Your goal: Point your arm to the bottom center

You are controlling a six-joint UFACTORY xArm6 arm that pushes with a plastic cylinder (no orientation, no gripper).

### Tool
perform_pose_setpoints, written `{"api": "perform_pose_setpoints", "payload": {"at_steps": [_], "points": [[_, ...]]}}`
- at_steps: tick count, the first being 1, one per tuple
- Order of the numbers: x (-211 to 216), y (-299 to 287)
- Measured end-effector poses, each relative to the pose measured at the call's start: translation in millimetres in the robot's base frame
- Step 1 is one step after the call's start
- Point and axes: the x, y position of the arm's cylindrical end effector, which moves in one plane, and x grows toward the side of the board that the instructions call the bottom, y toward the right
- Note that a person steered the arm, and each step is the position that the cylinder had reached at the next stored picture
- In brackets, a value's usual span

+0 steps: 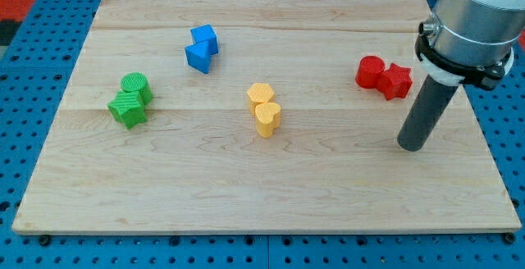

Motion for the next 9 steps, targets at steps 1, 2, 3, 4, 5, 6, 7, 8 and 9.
{"api": "perform_pose_setpoints", "payload": {"at_steps": [1,2,3,4,5,6,7,8,9], "points": [[2,-8],[26,-44],[53,-86],[63,-117],[63,-126],[63,-126],[63,-124],[63,-122],[66,-138]]}}
